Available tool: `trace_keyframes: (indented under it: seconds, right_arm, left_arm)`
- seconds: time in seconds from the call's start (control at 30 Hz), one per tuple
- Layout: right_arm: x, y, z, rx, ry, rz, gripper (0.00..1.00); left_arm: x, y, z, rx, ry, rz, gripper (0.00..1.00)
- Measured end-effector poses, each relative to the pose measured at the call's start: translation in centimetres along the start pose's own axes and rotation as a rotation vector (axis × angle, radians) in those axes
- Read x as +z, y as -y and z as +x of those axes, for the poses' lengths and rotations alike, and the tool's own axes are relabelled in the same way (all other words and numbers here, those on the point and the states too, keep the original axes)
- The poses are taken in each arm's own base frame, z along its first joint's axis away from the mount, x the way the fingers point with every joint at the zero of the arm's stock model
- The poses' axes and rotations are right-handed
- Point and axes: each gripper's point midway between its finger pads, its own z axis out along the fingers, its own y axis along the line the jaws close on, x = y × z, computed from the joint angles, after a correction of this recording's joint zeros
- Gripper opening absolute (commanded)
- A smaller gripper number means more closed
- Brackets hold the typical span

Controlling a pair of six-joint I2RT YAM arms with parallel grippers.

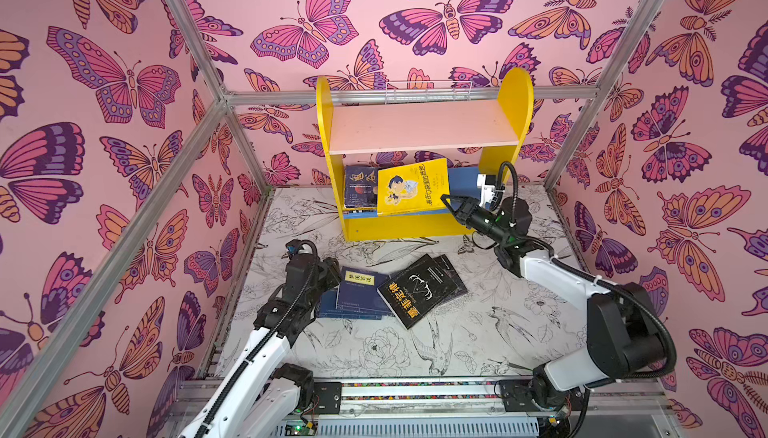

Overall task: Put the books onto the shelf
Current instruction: 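Push the yellow book upright against the shelf books with the right gripper while left withdraws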

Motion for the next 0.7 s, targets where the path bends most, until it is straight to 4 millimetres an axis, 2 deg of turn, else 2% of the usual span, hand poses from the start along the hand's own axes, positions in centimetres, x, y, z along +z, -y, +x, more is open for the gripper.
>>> trace_keyframes:
  seconds: [0.2, 0.5, 0.7]
  right_arm:
    - [4.5, 1.2, -0.7, 0.034, -0.004, -0.011, 0.0]
    - [9.9, 2.7, 1.3, 0.07, -0.068, -0.01, 0.0]
    - [12.1, 3.3, 2.7, 0.085, -0.099, 0.013, 0.0]
  left_arm:
    - [0.7, -1.0, 0.8, -0.01, -0.031, -0.05, 0.66]
    - [0.9, -1.1, 1.1, -0.013, -0.044, -0.056, 0.66]
    - [0.9, -1.0, 1.2, -0.014, -0.052, -0.048, 0.65]
